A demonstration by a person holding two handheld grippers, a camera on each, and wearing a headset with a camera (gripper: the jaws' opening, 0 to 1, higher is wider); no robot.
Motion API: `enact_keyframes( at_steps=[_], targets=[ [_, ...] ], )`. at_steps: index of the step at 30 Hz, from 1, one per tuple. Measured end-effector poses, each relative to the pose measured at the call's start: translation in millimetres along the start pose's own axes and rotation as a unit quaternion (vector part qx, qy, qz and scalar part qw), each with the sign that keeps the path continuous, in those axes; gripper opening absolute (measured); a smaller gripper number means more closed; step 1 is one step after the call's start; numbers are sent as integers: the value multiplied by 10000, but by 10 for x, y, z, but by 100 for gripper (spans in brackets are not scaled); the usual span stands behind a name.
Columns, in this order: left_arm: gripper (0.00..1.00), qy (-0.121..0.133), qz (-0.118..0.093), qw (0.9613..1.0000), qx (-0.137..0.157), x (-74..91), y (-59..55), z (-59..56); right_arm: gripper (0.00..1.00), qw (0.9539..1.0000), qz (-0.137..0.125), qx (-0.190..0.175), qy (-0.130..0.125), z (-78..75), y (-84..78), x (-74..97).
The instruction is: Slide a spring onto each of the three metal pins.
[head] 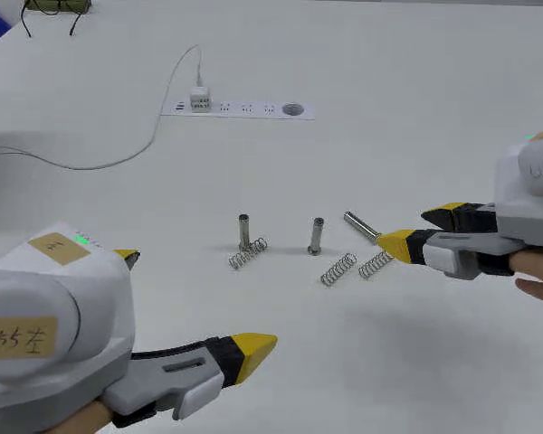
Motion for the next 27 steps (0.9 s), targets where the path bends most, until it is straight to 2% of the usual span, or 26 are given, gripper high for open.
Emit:
enact_keyframes(
  at_steps=[13,27],
  targets=[
    [100,-82,-28,9999,-57,-57,-2,-6,33,9996,118,194,191,-50,56,-371],
    [100,-172,33,9998,-79,-139,-66,-14,25,9986,293,401,202,-169,31,-761]
  ],
)
Point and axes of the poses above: the centre of the closed fingertips' face, and the gripper's own axes: x roughly backward along the fingers, z roughly to its left, y roughly out of its top, the point moved 3 cm from there along x, roughly backward along the fingers, and after that the axes turned 10 degrees about x, right-handed, at the moved point
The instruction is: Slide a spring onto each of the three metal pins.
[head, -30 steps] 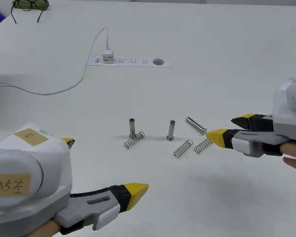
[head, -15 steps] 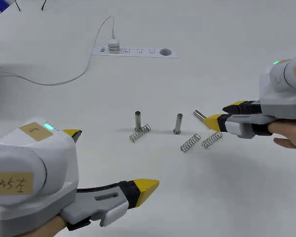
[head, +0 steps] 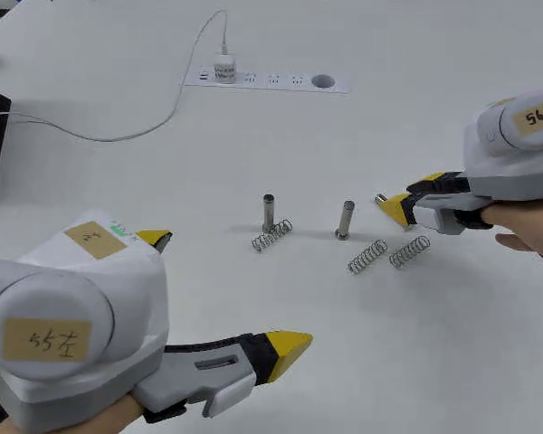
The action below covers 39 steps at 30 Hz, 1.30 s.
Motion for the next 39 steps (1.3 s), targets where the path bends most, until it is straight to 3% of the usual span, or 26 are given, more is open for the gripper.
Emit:
enact_keyframes(
  at_steps=[11,24,28,33,39],
  targets=[
    [100,-25,1,10000,-72,-28,-11,10,17,9998,184,-75,55,-71,-57,-274],
    [99,-23,51,10000,-55,-25,-35,30,9,9992,380,-149,33,-122,-143,-404],
    [99,-41,38,10000,-9,-26,-36,21,9,9989,416,-232,44,-126,-143,-389],
    [99,-37,-1,10000,-8,-18,-20,19,9,9988,184,-448,14,-139,-67,-266],
    [98,-28,-46,10000,1,2,-2,18,9,9991,-24,-417,-65,-125,24,-92]
  ],
)
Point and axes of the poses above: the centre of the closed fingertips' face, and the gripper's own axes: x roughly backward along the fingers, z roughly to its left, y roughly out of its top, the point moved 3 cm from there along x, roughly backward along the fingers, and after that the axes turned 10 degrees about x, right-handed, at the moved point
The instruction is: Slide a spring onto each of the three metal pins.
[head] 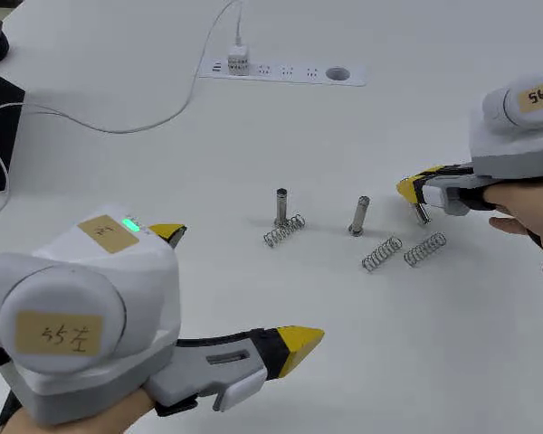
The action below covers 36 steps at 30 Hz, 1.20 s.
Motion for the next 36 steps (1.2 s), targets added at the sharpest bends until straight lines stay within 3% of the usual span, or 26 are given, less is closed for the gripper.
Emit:
enact_keyframes(
  at_steps=[9,20,36],
  targets=[
    [98,18,-58,10000,-24,45,20,-13,9,9998,-95,149,-87,56,2,189],
    [97,32,-106,9999,-12,73,36,-26,9,9989,48,423,-170,106,-60,323],
    [94,132,-139,9998,-21,118,55,24,9,9988,291,298,-245,89,-124,374]
  ],
)
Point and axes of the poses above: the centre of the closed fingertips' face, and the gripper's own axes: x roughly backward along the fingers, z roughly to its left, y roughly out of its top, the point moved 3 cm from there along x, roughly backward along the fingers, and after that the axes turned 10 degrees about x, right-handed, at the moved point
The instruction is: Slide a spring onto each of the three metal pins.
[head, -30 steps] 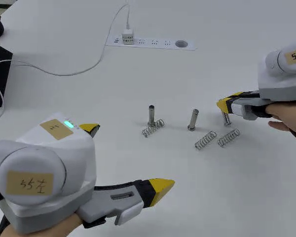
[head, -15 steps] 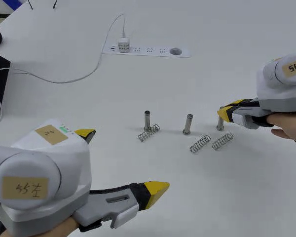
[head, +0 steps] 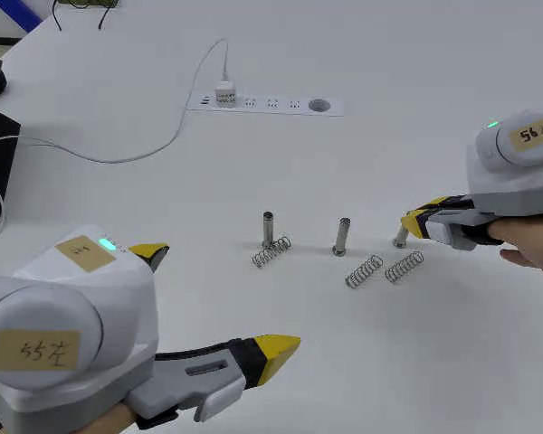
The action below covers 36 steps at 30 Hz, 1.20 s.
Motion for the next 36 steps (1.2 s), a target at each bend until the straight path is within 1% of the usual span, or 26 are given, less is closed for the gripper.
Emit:
enact_keyframes(
  at_steps=[3,8,11,14,17,20,22,24,26,28,34,35,36],
  targets=[
    [94,12,1,10000,13,8,-2,9,9,10000,33,-37,-5,-1,-3,-1],
    [93,20,2,10000,6,19,-5,16,10,10000,84,16,-6,9,-16,1],
    [92,20,12,10000,-3,22,-7,20,11,9999,102,16,5,11,-28,4],
    [91,18,9,10000,-17,20,-3,24,15,10000,74,6,1,3,-17,17],
    [90,14,9,10000,-32,10,1,33,18,10000,-10,35,-7,-5,16,52],
    [88,1,33,9999,-105,-16,6,53,23,9999,-171,20,4,-8,73,94],
    [86,-11,28,9999,-104,-46,23,84,24,9995,-318,-8,8,-8,127,136],
    [84,-25,3,9999,-116,-83,45,114,28,9986,-525,-46,31,0,200,182],
    [82,-5,25,9998,-201,-126,57,154,30,9979,-641,-60,64,9,251,230],
    [80,0,51,9997,-220,-161,61,186,32,9972,-749,-50,51,3,290,263],
    [71,-134,135,9996,-224,-329,30,257,41,9944,-1041,-78,157,42,382,366],
    [69,-150,157,9994,-257,-361,18,266,42,9940,-1077,-58,175,54,392,376],
    [67,-158,223,9992,-284,-400,-3,279,43,9936,-1111,-51,197,65,403,392]
  ],
)
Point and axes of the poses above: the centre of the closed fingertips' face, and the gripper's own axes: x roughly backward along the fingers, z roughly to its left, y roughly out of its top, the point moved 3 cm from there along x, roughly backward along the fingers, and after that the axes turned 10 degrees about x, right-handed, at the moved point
